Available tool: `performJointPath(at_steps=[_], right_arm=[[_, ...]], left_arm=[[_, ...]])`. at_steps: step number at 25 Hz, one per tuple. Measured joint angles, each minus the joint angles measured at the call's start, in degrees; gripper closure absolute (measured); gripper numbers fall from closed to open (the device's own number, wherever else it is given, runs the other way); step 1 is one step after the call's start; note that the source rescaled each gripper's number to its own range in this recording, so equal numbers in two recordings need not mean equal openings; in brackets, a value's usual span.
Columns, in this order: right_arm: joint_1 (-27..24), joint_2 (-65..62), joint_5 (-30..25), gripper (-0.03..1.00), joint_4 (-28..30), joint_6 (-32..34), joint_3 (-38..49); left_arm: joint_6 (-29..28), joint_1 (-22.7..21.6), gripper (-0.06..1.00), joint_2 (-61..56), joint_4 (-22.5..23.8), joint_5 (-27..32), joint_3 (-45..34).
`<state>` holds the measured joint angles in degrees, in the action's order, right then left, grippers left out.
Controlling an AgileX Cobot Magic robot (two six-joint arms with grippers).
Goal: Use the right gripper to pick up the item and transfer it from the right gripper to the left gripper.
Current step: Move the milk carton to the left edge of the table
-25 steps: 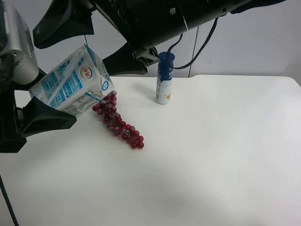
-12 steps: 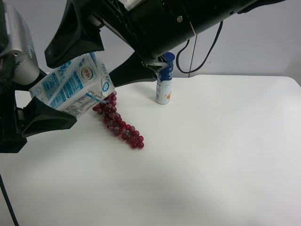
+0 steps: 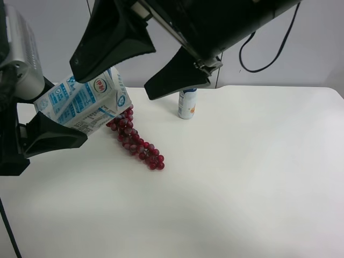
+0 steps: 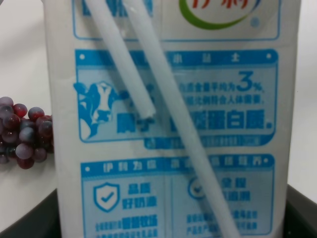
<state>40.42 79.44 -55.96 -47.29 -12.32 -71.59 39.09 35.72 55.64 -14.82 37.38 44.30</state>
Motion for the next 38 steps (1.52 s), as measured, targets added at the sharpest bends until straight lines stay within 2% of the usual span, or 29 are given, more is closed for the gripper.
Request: performJointPath(at_steps=[4, 9, 14, 17, 26, 33, 38], right_arm=[[0.0, -4.42, -5.34, -0.03, 7.52, 4.13, 0.0], [0.0, -11.61, -12.43, -0.03, 22.15, 9.66, -0.05], [0.0, -19.74, -13.55, -0.03, 37.17, 12.77, 2.28], [0.0, -25.46, -13.74, -0.03, 42.9, 13.81, 7.16], [0.0, -43.45, -13.98, -0.03, 50.54, 14.31, 22.13], [0.0, -58.88, -13.51, -0.03, 50.94, 16.48, 32.38], [0.0, -68.93, -9.64, -0.02, 50.88, 17.21, 39.08]], left_arm=[[0.05, 0.0, 0.92, 0.0, 0.0, 0.0, 0.0], [0.05, 0.0, 0.92, 0.0, 0.0, 0.0, 0.0], [0.05, 0.0, 0.92, 0.0, 0.0, 0.0, 0.0], [0.05, 0.0, 0.93, 0.0, 0.0, 0.0, 0.0], [0.05, 0.0, 0.93, 0.0, -0.05, 0.0, 0.0], [0.05, 0.0, 0.93, 0.0, 0.11, -0.12, 0.0], [0.05, 0.0, 0.93, 0.0, -0.1, -0.12, 0.0]])
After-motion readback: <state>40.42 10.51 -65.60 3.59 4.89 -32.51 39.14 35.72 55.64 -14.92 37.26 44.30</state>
